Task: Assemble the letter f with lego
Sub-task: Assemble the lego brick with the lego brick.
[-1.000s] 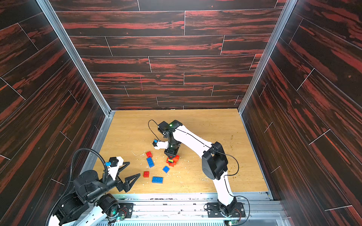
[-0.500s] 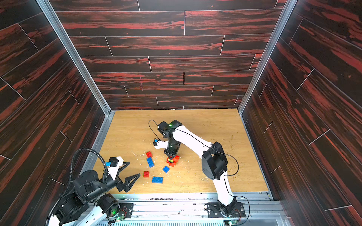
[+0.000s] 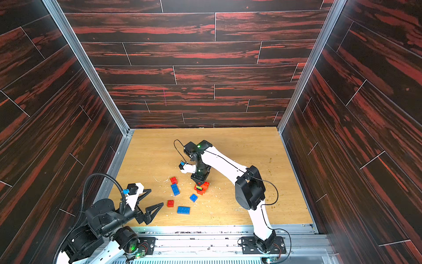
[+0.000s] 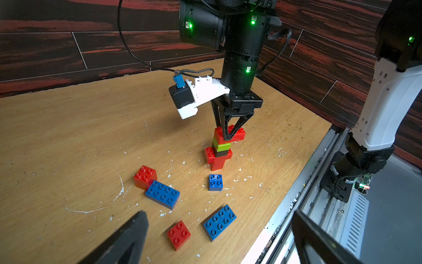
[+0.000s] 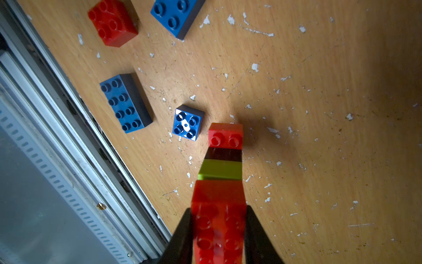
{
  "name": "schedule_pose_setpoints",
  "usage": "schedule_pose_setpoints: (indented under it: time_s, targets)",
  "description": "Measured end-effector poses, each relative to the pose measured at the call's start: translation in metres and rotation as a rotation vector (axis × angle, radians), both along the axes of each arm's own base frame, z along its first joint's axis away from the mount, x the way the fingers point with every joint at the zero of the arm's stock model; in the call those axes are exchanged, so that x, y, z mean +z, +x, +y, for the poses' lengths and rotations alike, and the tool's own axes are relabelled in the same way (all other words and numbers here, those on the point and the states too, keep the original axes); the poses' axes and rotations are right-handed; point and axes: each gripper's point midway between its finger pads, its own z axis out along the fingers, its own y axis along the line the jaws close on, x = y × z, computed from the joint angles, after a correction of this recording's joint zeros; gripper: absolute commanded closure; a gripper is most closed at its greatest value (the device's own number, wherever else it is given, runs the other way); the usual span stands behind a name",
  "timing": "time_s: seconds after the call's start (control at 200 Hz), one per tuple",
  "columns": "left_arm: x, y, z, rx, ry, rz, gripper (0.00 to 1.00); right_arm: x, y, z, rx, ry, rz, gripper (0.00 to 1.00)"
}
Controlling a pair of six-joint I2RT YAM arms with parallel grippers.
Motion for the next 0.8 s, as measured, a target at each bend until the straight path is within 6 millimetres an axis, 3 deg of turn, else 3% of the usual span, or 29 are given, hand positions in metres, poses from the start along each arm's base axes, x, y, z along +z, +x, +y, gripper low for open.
schedule_pose_setpoints:
  time_s: [0.797]
  targets:
    - [0.0001,0.0,0.0,0.0,0.0,0.0,0.0,0.0008,0.0005,0.0013,-0.049,-0.003,-0.003,0.82]
